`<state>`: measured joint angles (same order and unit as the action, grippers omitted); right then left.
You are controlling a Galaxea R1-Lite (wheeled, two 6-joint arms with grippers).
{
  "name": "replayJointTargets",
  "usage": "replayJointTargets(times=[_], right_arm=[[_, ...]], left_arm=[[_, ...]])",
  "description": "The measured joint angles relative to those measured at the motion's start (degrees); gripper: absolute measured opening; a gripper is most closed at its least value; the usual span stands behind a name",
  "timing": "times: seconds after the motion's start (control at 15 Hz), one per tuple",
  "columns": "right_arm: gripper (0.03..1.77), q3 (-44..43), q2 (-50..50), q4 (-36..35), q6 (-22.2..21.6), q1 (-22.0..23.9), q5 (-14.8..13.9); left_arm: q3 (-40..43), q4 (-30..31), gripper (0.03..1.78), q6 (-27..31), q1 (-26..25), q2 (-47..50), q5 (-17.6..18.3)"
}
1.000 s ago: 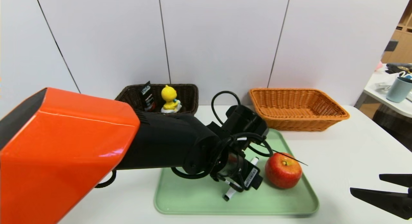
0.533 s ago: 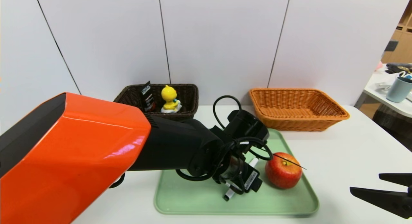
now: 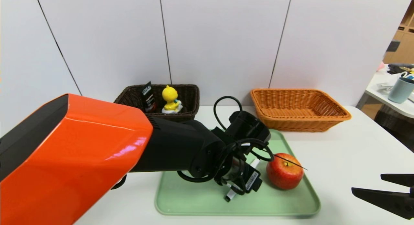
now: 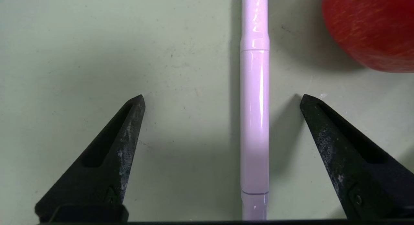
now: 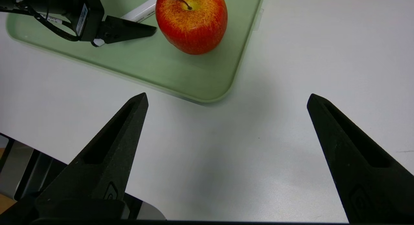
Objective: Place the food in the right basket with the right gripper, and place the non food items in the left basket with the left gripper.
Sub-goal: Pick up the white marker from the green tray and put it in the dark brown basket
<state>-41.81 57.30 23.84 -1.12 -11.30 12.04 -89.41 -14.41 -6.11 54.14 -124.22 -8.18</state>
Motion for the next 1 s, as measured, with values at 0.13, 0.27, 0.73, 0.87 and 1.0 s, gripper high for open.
replayJointTargets(times=[0.13, 0.27, 0.73, 0.87, 1.0], right_arm=[[1.7, -0.02, 0.0, 0.02, -0.04, 0.0, 0.0], [1.7, -0.02, -0.02, 0.02, 0.0, -0.02, -0.01], [1.7, -0.18, -0.13, 0.02, -0.04, -0.02, -0.12], [1.7, -0.2, -0.13, 0.05, -0.09, -0.02, -0.11], [1.7, -0.2, -0.16, 0.0, -0.09, 0.04, -0.09]], left_arm=[[0.0, -0.2, 1.28, -0.01, 0.0, 0.13, 0.06], [0.1, -0.26, 1.02, -0.04, -0.01, 0.27, 0.17], [0.74, -0.24, 0.16, -0.06, 0.77, 0.51, 0.35], [0.74, -0.33, 0.16, -0.09, 0.88, 0.66, 0.35], [0.77, -0.48, 0.16, -0.04, 0.88, 1.54, 0.35]])
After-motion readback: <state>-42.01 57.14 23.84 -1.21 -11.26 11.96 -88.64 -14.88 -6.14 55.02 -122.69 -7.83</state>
